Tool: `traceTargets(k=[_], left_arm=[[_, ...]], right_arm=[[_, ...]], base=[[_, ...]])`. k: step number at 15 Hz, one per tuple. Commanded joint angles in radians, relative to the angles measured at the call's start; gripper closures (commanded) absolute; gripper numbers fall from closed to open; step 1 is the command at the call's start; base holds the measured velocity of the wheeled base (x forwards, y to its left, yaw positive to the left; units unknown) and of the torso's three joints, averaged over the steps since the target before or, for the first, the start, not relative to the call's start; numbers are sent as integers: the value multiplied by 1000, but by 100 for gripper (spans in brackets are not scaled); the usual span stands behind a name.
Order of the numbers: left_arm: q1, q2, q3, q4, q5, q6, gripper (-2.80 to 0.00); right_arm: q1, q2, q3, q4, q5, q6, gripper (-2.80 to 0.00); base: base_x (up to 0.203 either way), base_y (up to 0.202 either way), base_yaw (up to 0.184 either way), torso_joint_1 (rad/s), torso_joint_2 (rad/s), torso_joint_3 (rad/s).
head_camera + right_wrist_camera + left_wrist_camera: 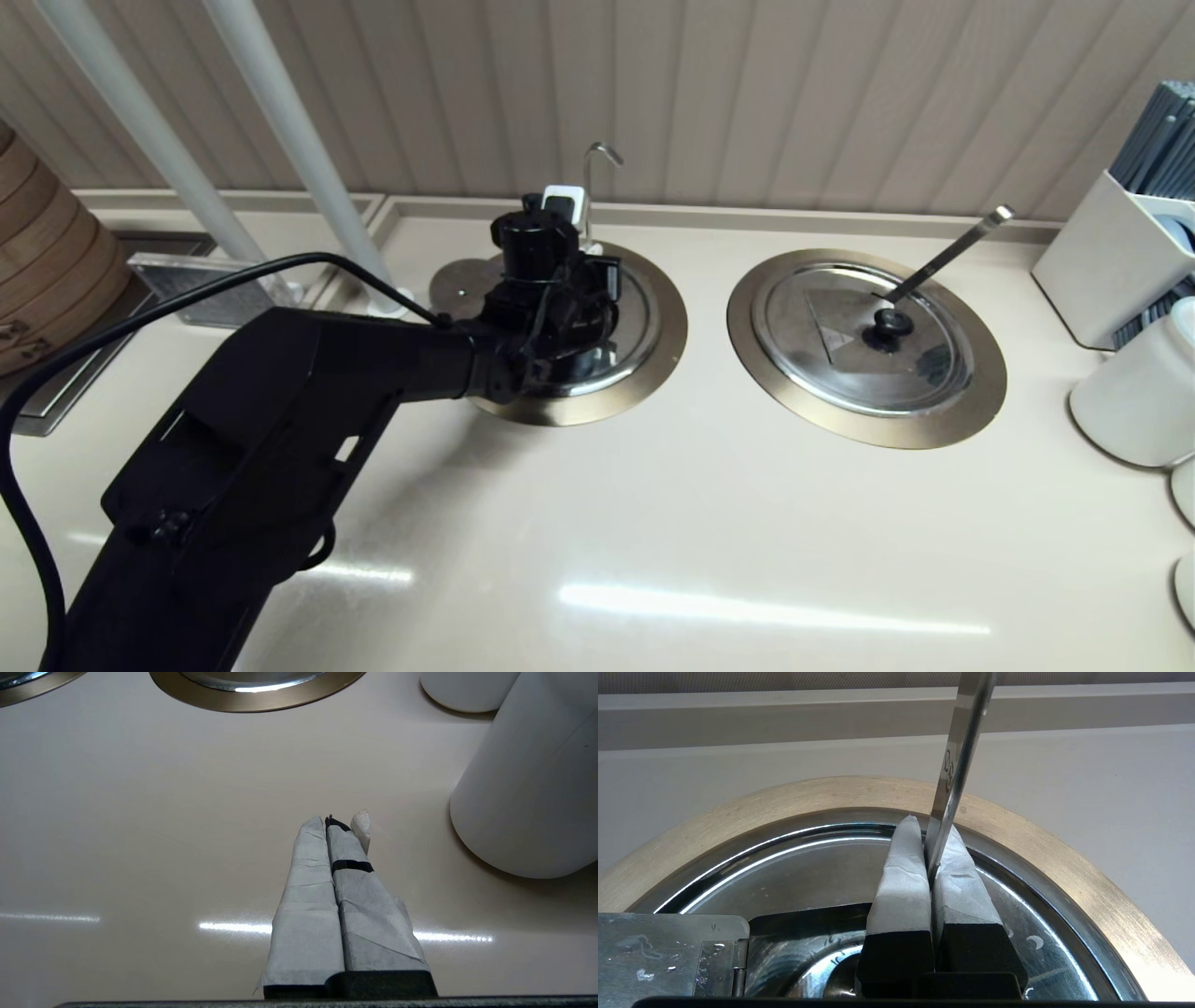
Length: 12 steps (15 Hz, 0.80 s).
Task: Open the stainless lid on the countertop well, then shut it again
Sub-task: Stir with a spoon
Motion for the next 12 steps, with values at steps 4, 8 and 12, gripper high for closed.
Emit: traceTargets(k=[4,8,12], left_arm=[[-2,0,-1,-5,3,0,-280],[-2,-1,-1,-6,2,-3,-280],[1,-25,10,-6,4,-16,-280]], right_arm=[[0,0,5,0,0,1,0],[0,0,5,0,0,1,0],[0,0,5,0,0,1,0]], base=[[0,0,0,0,0,0],[0,0,0,0,0,0],[0,0,0,0,0,0]])
